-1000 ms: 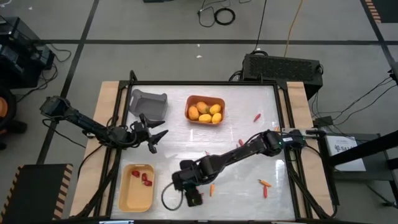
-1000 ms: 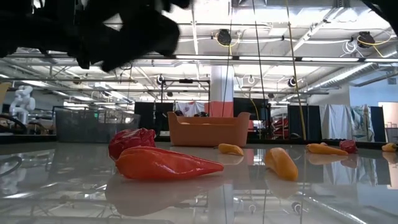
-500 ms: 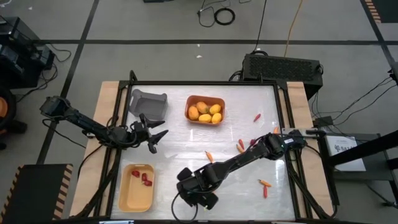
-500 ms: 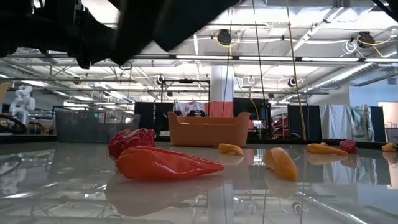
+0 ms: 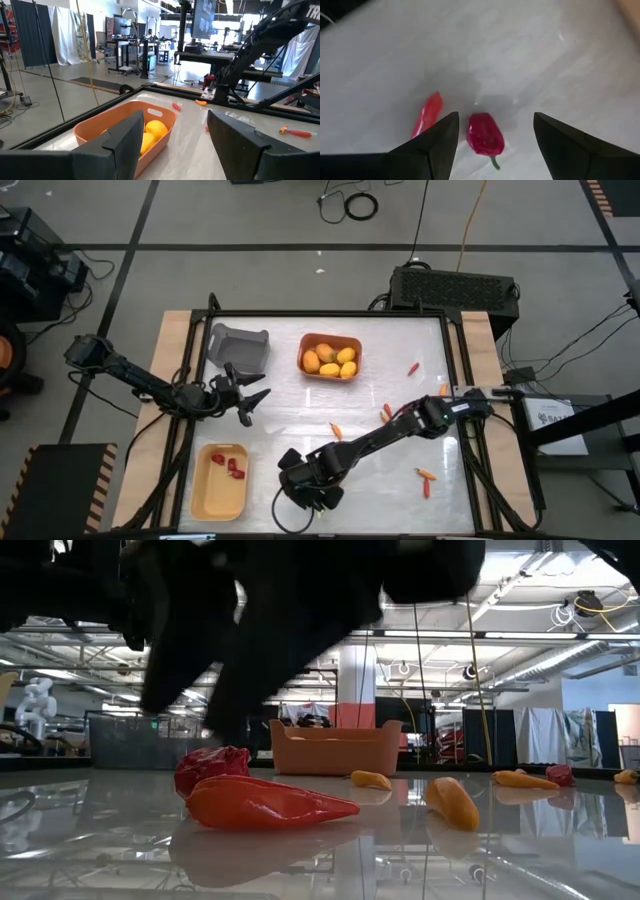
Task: Sort produce into baskets
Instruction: Put the red chili pepper into the yellow bin
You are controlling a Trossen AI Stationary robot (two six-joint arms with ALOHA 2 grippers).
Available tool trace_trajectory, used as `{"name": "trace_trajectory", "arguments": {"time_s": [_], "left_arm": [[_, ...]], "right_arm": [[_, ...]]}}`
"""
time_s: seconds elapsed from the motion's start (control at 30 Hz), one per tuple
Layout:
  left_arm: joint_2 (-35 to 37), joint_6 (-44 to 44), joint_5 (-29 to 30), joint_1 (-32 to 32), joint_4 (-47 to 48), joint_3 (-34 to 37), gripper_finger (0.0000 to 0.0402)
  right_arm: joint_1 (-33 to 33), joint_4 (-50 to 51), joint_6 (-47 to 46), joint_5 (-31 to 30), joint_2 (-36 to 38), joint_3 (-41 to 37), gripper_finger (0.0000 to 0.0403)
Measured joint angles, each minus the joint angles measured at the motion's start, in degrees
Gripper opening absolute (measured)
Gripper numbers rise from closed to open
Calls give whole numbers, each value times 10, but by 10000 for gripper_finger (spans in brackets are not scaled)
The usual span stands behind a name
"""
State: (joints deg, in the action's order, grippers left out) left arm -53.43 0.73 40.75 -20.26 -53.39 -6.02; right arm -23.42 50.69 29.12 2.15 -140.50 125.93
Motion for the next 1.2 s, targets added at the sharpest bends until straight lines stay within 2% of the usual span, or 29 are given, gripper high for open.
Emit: {"name": "trace_trajectory", "arguments": {"time_s": [0.47,0.63,1.0,1.2], "left_arm": [[0,-1,0,0,4,0,228],[0,-1,0,0,4,0,228],[0,-1,0,0,4,0,228],[0,-1,0,0,4,0,228]], "right_arm": [[4,8,-12,-8,-27,0,241],[5,10,-35,-7,-32,1,212],[4,14,-59,-5,-32,1,121],[5,14,-74,-8,-32,1,98]]}}
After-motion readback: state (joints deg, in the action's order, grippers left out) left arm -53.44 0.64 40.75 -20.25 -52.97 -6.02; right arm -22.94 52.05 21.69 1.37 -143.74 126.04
